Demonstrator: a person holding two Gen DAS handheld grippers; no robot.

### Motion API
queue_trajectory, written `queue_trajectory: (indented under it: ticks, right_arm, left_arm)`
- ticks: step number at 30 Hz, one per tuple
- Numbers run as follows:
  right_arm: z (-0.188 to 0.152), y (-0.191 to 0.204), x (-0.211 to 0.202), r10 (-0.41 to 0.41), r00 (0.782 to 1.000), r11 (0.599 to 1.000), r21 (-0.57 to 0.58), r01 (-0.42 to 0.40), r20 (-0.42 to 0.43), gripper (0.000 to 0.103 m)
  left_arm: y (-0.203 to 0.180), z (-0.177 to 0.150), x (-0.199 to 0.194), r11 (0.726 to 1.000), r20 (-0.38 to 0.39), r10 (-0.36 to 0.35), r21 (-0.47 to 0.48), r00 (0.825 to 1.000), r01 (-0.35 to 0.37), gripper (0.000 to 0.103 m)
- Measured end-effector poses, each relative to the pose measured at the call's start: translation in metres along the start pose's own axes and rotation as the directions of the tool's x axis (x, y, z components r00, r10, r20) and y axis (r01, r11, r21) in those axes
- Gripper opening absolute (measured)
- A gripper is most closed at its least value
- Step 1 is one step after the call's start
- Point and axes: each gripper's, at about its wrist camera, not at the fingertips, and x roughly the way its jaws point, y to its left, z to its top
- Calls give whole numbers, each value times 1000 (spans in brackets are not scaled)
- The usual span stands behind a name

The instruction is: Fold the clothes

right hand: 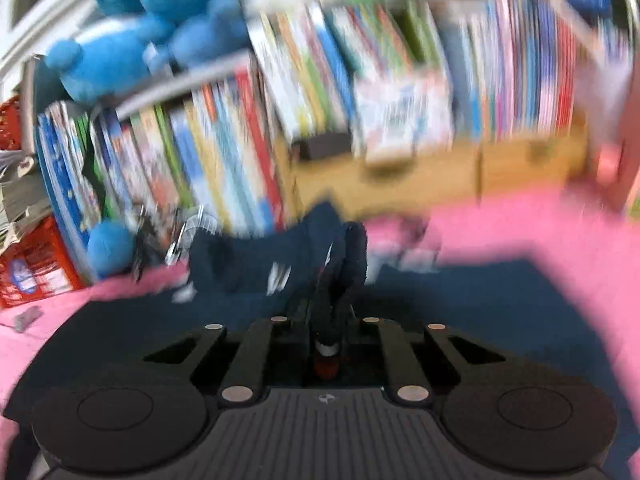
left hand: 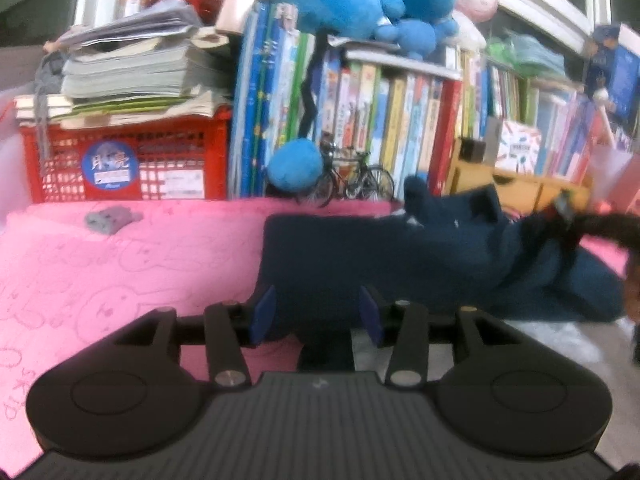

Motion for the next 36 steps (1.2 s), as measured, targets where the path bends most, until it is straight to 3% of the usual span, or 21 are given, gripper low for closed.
queue_trajectory:
  ticks: [3,9,11,13,14,16,17,20,22,23,25,27,30,36]
  right_arm:
    - [1,-10,-2,-44,998,997,-58,47,43,14]
    - [-24,-20,36,-132,989,971,-211,115,-68,17]
    - [-24,-23,39,-138,988,968,-222,120,-66,18]
    - [-22,-19,39,-172,983,946,-289,147,-64,24]
    - [-21,-17,37,-195,979,928,-333,166,-56,27]
    - [-21,-12,33,-258,966,870,-438,228,-10,57]
    - [-22,-10,33,-295,955,827,-495,267,24,59]
    - [-27,-4,35,-396,905,647,-652,396,157,60]
    - [-25,-4,30,-425,876,596,-658,460,228,60]
    - [-24,-4,24,-413,875,599,-650,469,251,61]
    - [-18,2,4,-290,924,702,-600,383,250,62]
    - [-22,17,-3,-174,958,740,-611,281,229,62]
    - [-45,33,6,-133,968,642,-726,249,214,62]
    - [-87,59,24,-79,981,412,-891,192,175,62]
  left_arm:
    - [-6,-6,12,999,-37,21,30,999,-20,45]
    - [-4,-16,20,995,-111,66,86,992,-57,47]
    - [-1,-15,11,995,-92,79,73,993,-72,46]
    - [1,-6,-5,997,-20,63,54,998,-62,45]
    - [1,1,-11,997,15,51,55,999,-52,47]
    - [0,16,-18,998,70,35,59,997,-39,51]
    - [-4,21,-14,997,77,35,63,996,-40,51]
    - [-15,26,11,996,56,27,84,998,-32,51]
    - [-23,22,28,995,26,27,95,999,-29,51]
    - [-27,19,37,994,9,27,103,1000,-28,50]
    - [-34,11,54,992,-27,24,121,999,-21,50]
    - [-41,4,68,989,-74,36,147,997,-25,50]
    - [-45,-6,77,982,-127,53,189,991,-28,51]
    - [-40,2,74,984,-131,48,176,990,-24,52]
